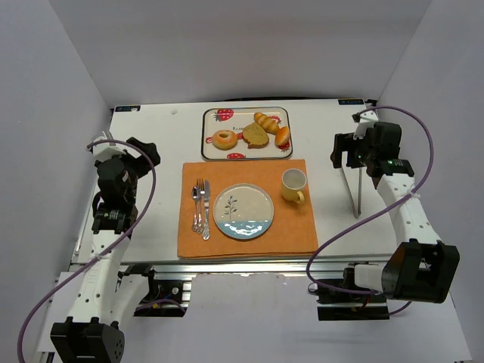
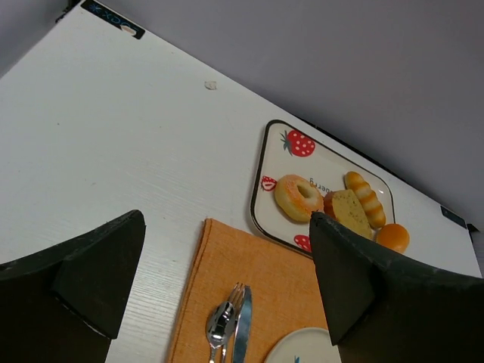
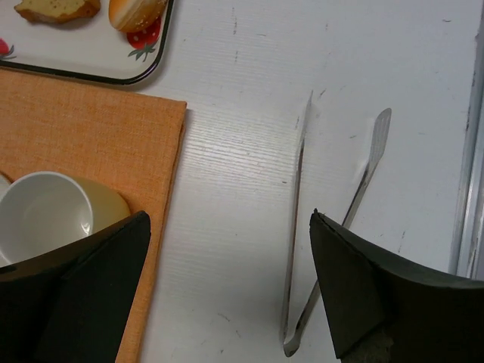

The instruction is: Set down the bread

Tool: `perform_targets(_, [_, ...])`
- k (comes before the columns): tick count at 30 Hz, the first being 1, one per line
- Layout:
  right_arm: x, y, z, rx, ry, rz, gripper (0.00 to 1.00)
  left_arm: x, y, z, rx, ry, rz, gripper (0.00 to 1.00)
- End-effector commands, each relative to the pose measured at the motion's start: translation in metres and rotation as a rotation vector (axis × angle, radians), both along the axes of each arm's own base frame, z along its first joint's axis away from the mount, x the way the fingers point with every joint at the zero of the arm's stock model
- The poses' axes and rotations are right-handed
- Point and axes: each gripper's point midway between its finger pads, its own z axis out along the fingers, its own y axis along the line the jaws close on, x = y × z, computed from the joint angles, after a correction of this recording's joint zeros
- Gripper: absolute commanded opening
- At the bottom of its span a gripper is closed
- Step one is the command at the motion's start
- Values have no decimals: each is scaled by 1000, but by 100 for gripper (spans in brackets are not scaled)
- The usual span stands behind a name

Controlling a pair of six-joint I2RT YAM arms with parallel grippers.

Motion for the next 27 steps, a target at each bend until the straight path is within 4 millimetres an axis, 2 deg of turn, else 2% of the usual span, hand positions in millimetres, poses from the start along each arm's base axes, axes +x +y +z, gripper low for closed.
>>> perform_targets(1, [0,14,21,25,-38,83,90,3,-13,1,-21,-10,-69,97])
perform_targets(2, [-4,18,20,10,-37,134,90,3,-16,1,-26,-8,-80,95])
perform_targets(3, [-11,29,28,-25,-84,259,90,4,-17,0,-30,-10,-88,93])
perform_targets(5, [-25,41,20,-70,-110,404,89,5,-23,-3,-48,-10,-116,66])
perform_targets(6, [-35,51,27,-73,-155,484,90,6,-24,-3,-52,-11,-122,54])
perform_targets(7, [-42,55,15,-103,-171,543,90,7,-26,-5,-66,-8,-127,41])
perform_targets(8, [-47,58,13,-117,-194,585,89,8,-27,-6,-73,-4,-131,18])
perform_targets(9, [-54,65,16,-122,-226,637,89,10,-30,-10,-80,9,-145,13])
perform_targets(11, [-59,69,12,-121,-234,670,89,11,-34,-17,-92,22,-163,9])
perform_targets(13, [-57,66,7,-95,-192,628,90,11,-46,-19,-116,11,-228,14])
perform_targets(14, [-53,64,4,-84,-155,615,89,12,-50,-18,-121,-3,-250,22])
perform_targets(15, [-48,57,-2,-96,-116,579,85,12,-55,-21,-128,-8,-279,50])
perform_targets(16, [-44,50,-8,-96,-71,536,72,11,-56,-22,-139,-8,-282,63])
perform_targets(17, [-35,43,-13,-61,-18,473,49,11,-57,-24,-145,-3,-285,73])
perform_targets(18, [-29,32,-17,-61,15,408,4,10,-57,-27,-148,0,-286,85])
perform_targets(20, [-19,14,-26,-24,69,322,0,7,-58,-27,-160,-9,-288,92])
perform_targets(21, [-15,3,-27,-16,88,271,19,5,-59,-33,-163,0,-290,96])
perform_targets(24, [-13,-11,-44,-15,151,207,86,0,-59,-40,-158,23,-294,96])
perform_targets(25, [-11,-17,-48,-27,152,184,89,-1,-59,-41,-150,29,-296,96])
perform_targets(27, [-12,-32,-63,-73,176,106,89,-4,-60,-44,-147,39,-300,96])
